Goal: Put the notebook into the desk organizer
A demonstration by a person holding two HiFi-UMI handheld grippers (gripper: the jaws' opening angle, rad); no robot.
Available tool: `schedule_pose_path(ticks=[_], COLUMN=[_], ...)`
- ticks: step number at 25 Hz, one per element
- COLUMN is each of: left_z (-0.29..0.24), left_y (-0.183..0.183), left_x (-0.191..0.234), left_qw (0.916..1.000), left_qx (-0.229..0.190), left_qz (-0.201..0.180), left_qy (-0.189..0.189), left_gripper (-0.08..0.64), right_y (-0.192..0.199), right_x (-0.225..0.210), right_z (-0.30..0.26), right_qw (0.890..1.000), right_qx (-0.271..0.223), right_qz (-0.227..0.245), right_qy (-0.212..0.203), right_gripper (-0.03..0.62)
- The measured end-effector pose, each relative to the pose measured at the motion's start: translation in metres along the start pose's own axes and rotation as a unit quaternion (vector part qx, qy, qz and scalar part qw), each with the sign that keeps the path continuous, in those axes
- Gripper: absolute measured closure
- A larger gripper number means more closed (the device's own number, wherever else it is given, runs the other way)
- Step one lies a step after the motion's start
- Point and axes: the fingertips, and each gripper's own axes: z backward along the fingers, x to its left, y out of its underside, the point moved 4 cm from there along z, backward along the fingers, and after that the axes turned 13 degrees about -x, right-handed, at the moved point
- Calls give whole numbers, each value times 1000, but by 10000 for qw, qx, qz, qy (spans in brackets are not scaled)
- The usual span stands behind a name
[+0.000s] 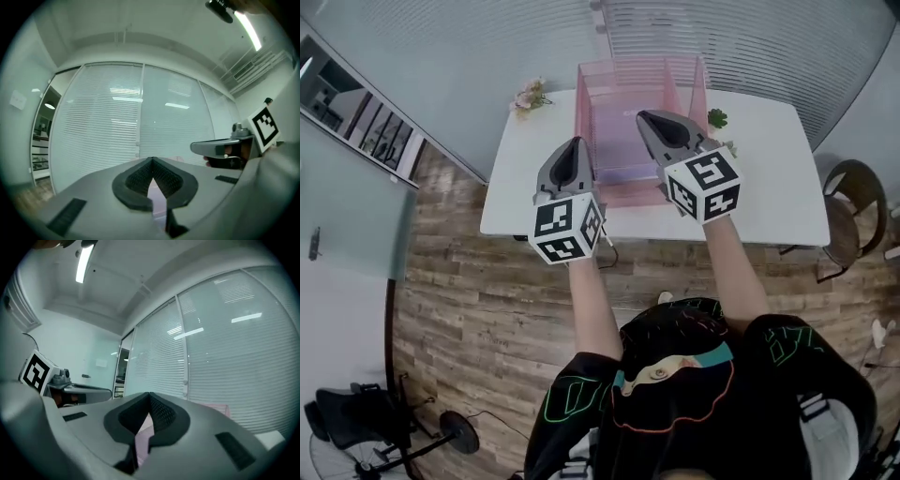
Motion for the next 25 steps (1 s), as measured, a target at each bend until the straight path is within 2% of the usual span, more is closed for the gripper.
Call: schedule_pose_path(ticks=[2, 6, 17, 25], left_z=[2, 3, 2, 3], left_y=[1, 5, 12, 11], left_x=[5, 5, -4, -14], left_qw=[9996, 9991, 9995, 9996], left_qx=[16, -44, 18, -129], left_qz=[19, 177, 236, 258], left_qy=[-266, -382, -195, -55], left_gripper=[565, 565, 565, 565], right_y=[3, 11, 13, 12], right_x=[-10, -29, -34, -38], right_z=[15, 34, 47, 55], right_qw=[9994, 9971, 9954, 9948], right_qx=[94, 318, 358, 305], right_qz=[0, -58, 101, 177], right_qy=[322, 693, 886, 960], right_gripper=[590, 590, 591, 591])
